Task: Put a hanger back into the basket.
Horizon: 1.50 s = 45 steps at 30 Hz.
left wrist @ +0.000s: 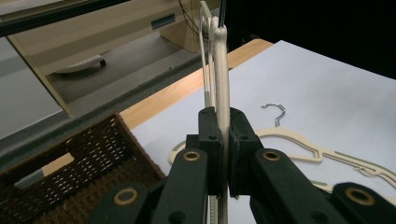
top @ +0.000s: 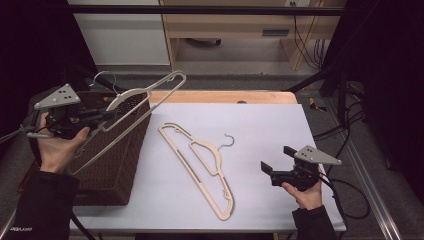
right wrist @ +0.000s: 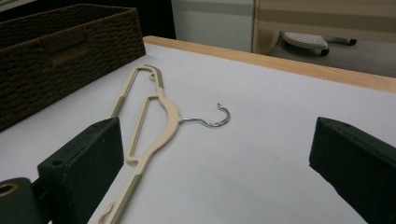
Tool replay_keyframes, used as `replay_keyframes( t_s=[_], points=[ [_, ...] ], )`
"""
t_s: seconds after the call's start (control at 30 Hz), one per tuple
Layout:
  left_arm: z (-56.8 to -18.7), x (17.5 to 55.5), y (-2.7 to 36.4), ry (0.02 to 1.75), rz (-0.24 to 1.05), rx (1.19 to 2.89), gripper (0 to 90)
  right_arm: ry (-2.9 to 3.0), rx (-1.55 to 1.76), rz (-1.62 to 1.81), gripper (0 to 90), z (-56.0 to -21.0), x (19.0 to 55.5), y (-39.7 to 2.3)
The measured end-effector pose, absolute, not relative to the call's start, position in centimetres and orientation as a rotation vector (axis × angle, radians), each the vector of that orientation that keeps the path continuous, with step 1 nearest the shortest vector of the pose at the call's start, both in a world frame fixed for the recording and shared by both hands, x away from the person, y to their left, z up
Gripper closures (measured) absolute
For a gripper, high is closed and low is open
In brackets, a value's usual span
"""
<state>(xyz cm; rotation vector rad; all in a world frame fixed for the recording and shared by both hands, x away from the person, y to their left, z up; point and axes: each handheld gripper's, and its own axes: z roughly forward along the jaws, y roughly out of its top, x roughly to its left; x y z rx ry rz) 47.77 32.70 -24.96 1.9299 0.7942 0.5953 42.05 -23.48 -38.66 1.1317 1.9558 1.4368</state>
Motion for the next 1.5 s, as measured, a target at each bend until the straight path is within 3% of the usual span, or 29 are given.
replay_keyframes(
  t_s=[0.57, 0.83, 1.5],
  points=[
    [-27.5, 49.9, 39.0, 0.917, 0.635, 2.000, 85.9, 1.968, 1.135, 1.430, 3.5, -38.8, 42.2, -23.4],
    [-29.0, 49.9, 42.0, 0.977, 0.614, 1.953, 85.9, 1.983, 1.119, 1.417, 3.5, -38.9, 42.2, -23.4],
    [-34.9, 50.2, 44.1, 1.150, 0.512, 1.995, 85.9, 2.002, 1.124, 1.408, 3.5, -39.2, 42.4, -23.1]
  ],
)
